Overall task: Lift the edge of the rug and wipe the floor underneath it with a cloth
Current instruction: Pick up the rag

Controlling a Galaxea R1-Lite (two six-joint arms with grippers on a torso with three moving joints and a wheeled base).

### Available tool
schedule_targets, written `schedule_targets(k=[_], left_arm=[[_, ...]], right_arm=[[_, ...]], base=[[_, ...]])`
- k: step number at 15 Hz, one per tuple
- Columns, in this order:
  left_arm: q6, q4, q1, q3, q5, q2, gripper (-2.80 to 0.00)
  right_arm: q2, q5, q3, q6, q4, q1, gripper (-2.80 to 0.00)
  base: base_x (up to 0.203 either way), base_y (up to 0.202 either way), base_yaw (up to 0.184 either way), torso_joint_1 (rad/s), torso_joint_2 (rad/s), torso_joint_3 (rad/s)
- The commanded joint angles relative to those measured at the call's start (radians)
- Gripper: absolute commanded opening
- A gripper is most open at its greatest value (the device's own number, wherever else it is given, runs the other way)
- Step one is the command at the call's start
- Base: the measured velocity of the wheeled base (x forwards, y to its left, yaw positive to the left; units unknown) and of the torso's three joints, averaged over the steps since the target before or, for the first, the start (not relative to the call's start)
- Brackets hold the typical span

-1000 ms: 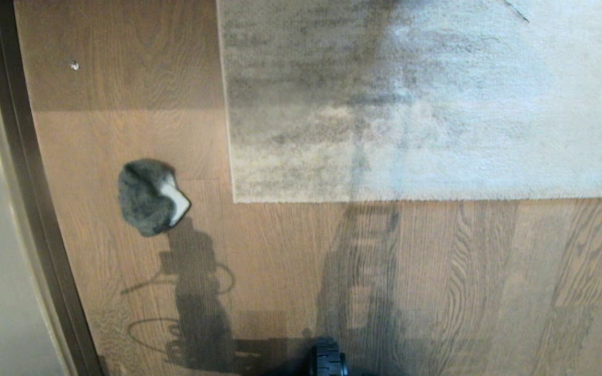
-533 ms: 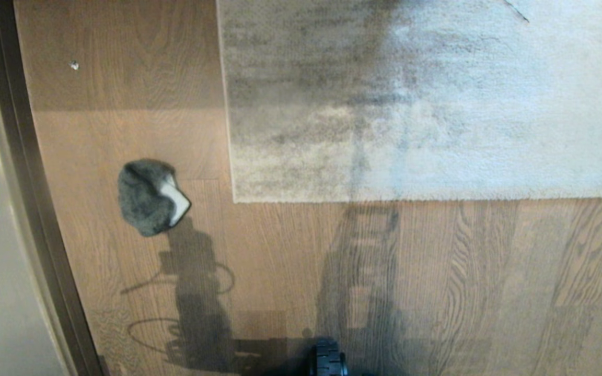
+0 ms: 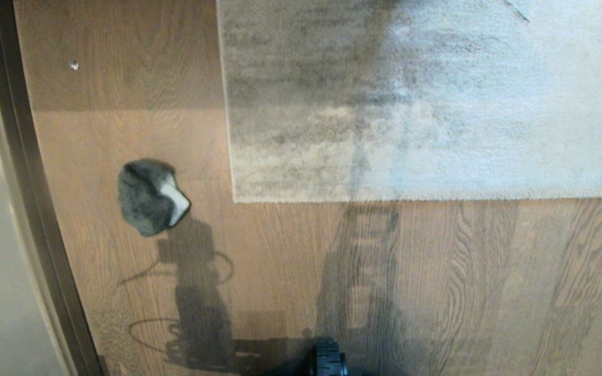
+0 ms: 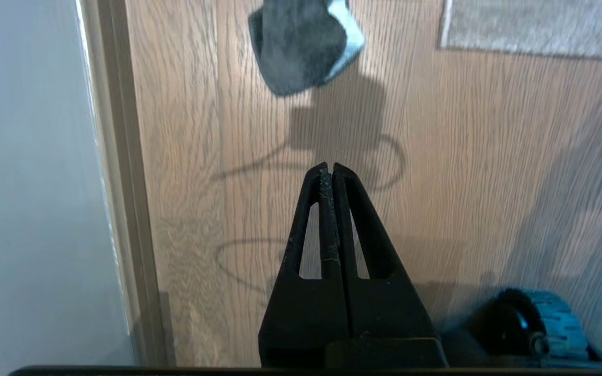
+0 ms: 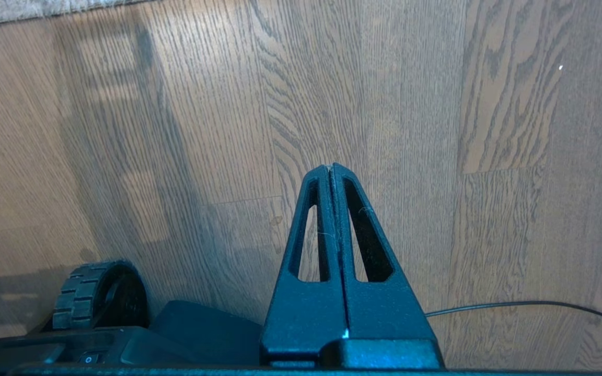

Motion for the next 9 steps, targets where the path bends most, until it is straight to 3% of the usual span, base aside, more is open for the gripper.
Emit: schedule_targets(k=[1,4,9], left_arm=[[-0.001,-0.004,-0.001,-0.034,-0.002,0.066,-2.8],[0.003,-0.025,-0.023,-0.085,-0.006,0.171,-2.8],[0.011,-0.24,-0.064,-0.097,-0.006,0.413,-2.8]], right_arm=[[0.0,0.0,0.0,0.0,0.0,0.0,-2.8],[0.0,0.0,0.0,0.0,-0.001,0.0,-2.8],[0.0,0.0,0.0,0.0,0.0,0.0,-2.8]], base=[[0.0,0.0,0.0,0.0,0.0,0.0],[0.0,0.0,0.0,0.0,0.0,0.0],[0.0,0.0,0.0,0.0,0.0,0.0]])
